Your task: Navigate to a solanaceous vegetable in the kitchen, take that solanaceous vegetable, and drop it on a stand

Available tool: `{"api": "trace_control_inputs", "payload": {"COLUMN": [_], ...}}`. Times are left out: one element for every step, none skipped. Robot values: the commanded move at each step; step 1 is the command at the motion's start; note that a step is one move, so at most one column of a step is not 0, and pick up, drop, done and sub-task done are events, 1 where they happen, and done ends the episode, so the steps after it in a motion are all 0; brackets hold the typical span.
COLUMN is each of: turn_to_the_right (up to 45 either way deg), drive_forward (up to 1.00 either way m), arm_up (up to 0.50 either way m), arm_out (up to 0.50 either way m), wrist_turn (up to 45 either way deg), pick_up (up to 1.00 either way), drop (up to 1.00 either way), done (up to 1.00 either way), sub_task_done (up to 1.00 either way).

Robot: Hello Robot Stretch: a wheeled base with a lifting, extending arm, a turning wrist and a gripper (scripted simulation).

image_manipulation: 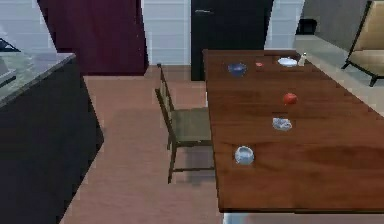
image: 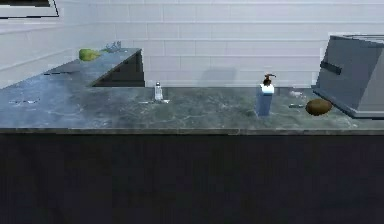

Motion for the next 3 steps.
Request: {"api": "trace_control_inputs", "payload": {"turn_to_the_right": [45.0,12.0,0.0], "drive_forward": [0.0,0.0,0.75], "arm_up": [0.0,0.0,0.0], "arm_out": [0.0,0.0,0.0], "wrist_turn": [0.0,0.0,0.0], "pick_up": [0.0,0.0,0.0], "drop": [0.0,0.0,0.0], "done": [0.0,0.0,0.0], "sub_task_done": [0.0,0.0,0.0]}}
